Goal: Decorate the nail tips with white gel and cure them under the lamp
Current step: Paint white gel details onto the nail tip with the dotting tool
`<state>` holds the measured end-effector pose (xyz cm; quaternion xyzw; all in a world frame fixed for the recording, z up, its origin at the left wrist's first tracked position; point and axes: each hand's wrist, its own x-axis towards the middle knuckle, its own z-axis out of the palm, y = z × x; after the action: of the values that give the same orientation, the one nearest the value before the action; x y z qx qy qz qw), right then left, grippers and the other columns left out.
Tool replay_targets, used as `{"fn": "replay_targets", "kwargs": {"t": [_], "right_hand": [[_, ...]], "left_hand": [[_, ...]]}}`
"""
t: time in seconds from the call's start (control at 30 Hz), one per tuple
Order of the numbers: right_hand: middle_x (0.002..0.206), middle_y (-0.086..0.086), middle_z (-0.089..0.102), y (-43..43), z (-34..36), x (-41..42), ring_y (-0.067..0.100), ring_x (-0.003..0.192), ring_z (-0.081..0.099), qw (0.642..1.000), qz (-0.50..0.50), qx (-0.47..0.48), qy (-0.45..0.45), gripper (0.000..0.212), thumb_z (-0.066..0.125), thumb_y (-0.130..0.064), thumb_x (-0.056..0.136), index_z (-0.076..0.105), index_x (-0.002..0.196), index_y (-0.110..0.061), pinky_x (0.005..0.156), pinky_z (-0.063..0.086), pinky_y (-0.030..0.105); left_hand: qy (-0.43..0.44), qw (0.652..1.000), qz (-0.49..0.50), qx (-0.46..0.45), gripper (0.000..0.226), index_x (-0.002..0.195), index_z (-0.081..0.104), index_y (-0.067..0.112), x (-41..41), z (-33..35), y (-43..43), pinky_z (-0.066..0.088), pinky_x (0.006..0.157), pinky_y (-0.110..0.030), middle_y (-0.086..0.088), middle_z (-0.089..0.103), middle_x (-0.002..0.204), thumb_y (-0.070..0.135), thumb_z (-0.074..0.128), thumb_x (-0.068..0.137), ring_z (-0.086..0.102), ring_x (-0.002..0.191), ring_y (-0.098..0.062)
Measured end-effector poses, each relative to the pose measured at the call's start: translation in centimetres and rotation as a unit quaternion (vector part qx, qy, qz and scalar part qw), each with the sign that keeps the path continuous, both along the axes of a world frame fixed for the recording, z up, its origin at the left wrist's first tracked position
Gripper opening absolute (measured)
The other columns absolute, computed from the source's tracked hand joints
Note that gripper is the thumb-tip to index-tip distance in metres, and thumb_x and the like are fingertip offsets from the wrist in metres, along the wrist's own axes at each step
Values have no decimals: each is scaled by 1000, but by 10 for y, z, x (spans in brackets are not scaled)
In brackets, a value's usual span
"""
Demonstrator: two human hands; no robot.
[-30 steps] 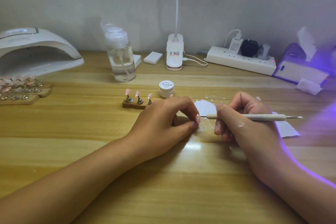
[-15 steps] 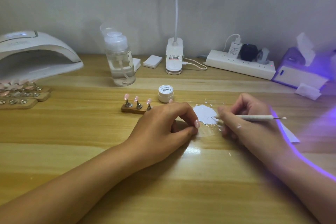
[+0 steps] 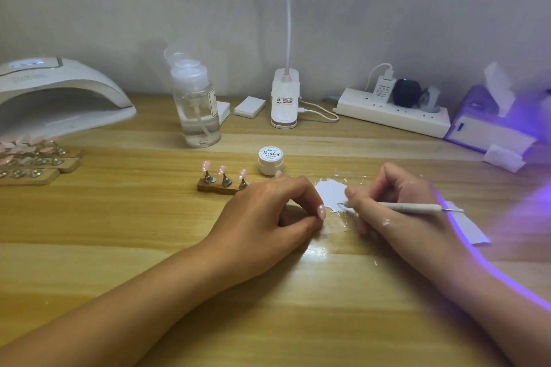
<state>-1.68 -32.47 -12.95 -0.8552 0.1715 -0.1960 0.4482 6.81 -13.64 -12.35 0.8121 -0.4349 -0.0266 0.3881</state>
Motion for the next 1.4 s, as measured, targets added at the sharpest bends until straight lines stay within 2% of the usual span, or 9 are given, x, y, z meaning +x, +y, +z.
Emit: {"fn": "replay_targets", "kwargs": {"t": [0.1,0.23,0.3,0.4,0.5,0.57,0.73,0.83,1.4], "right_hand": [[57,-3,69,1,2,0,2,48,54,1000,-20,-11,-10,26,69,-38,87,52,74,-24,51,41,19],[55,-1,68,4,5,-2,4,44,53,1000,-22,-9,-18,23,67,-35,84,51,72,-24,47,40,24],[58,0,69,4,8,-4,6,44,53,995,-38,34,-81,26,68,-32,89,50,72,-25,49,38,25],[63,4,71,13,15,-8,11,42,53,976,-17,152,-155,28,69,-28,94,49,74,-25,40,38,17],[62,9,70,28,14,-10,11,41,54,962,31,243,-121,26,72,-27,88,54,69,-28,37,36,16],[58,11,68,33,12,-11,12,41,55,960,33,258,-102,35,67,-15,89,54,60,-27,37,38,18],[50,13,64,35,15,-13,14,37,52,964,42,249,-81,24,63,-10,78,46,62,-17,38,41,18],[50,13,64,37,14,-14,13,38,51,967,45,240,-78,27,61,-2,85,44,66,-12,39,40,18],[52,13,65,39,16,-13,12,39,53,969,43,233,-74,24,59,-2,84,45,67,-11,39,40,15]], "left_hand": [[1,1000,2,2,11,84,65,31,1,-1,1,29,59,-11,30,62,77,23,71,86,54,57,-3],[5,1000,-6,-9,11,84,65,30,1,-2,1,31,59,-14,27,66,85,22,72,86,53,55,-5],[4,1000,-11,-13,12,85,65,30,1,-2,1,32,58,-17,24,68,89,21,72,86,52,55,-6],[-4,1000,-16,-17,13,85,66,30,1,-2,2,32,58,-16,21,68,90,19,72,85,53,57,-7],[-14,1000,-18,-19,12,85,65,30,0,-2,2,34,59,-20,20,68,91,20,72,84,52,57,-8],[-22,999,-20,-20,13,85,65,30,0,-3,2,33,59,-21,19,68,90,19,72,84,51,57,-7],[-33,999,-23,-19,13,86,66,30,0,-3,2,36,60,-23,19,67,88,18,71,83,52,58,-9],[-43,999,-22,-18,14,86,66,30,-1,-4,2,36,60,-23,19,66,87,18,71,82,52,57,-9],[-40,999,-23,-18,14,86,66,29,0,-4,1,37,61,-22,18,67,89,17,71,82,53,57,-8]]}}
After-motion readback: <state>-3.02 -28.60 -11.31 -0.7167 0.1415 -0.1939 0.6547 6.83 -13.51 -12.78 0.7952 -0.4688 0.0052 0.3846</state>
